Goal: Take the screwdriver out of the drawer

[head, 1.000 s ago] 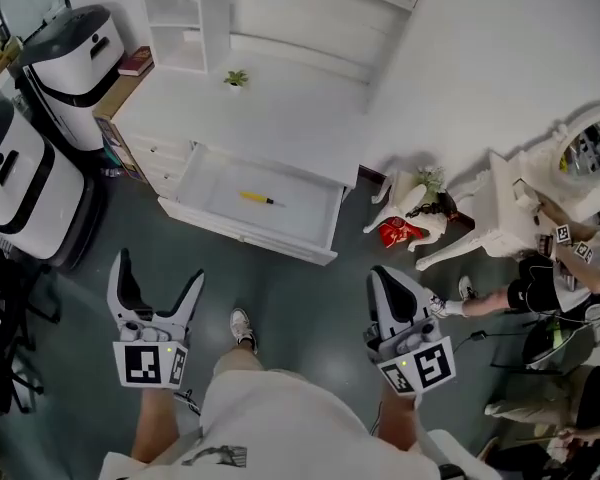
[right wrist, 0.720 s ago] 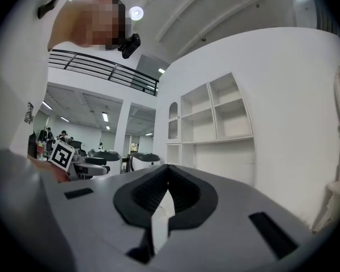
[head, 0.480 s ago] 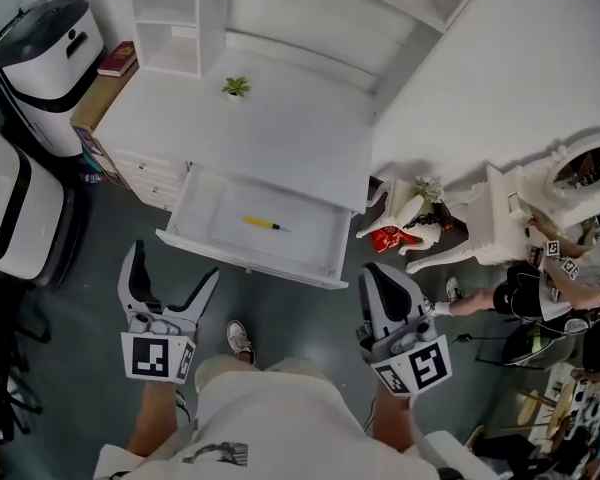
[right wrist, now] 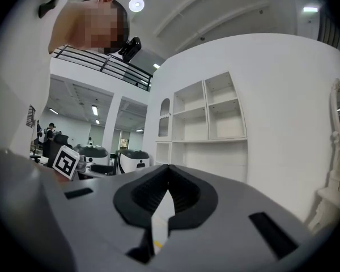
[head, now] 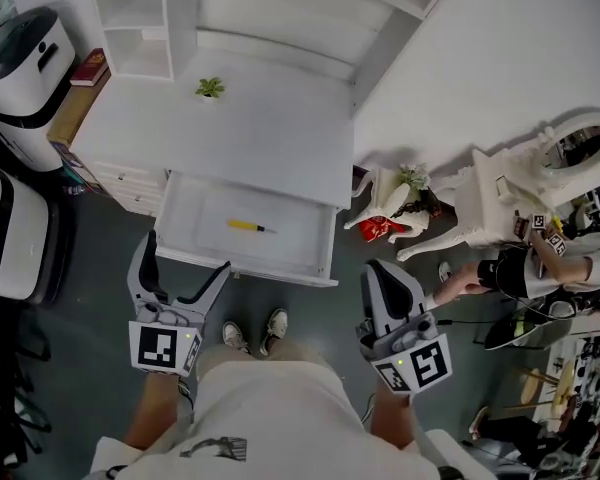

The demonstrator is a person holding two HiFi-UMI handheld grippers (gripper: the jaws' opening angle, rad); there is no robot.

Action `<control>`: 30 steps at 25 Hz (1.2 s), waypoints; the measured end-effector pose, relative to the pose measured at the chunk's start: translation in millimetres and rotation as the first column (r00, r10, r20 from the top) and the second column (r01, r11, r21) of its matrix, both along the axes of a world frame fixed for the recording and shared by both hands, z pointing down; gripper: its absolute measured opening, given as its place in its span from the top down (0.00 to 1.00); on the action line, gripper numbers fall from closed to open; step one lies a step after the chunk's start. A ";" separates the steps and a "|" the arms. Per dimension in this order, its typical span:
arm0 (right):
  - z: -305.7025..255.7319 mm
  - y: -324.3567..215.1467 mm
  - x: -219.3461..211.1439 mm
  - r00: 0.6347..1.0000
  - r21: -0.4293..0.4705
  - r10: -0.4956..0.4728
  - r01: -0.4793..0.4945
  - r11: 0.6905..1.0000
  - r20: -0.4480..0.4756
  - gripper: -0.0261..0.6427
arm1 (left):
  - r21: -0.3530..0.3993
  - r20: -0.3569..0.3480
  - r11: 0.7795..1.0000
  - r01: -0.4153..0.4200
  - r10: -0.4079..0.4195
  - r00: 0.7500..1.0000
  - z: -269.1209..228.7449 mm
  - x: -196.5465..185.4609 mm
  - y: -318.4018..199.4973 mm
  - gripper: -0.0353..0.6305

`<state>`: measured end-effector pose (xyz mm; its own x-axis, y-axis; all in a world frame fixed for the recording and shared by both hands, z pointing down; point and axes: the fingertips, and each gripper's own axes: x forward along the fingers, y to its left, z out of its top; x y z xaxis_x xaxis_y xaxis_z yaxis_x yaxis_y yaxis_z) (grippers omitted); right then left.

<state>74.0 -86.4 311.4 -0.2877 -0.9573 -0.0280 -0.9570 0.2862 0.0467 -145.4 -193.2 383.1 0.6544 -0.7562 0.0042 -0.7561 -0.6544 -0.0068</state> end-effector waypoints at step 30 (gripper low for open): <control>17.9 -73.8 114.5 0.996 0.013 0.002 -0.003 1.000 0.088 0.95 | -0.377 0.330 0.913 -0.154 0.288 0.899 176.2 116.0 -91.4 0.17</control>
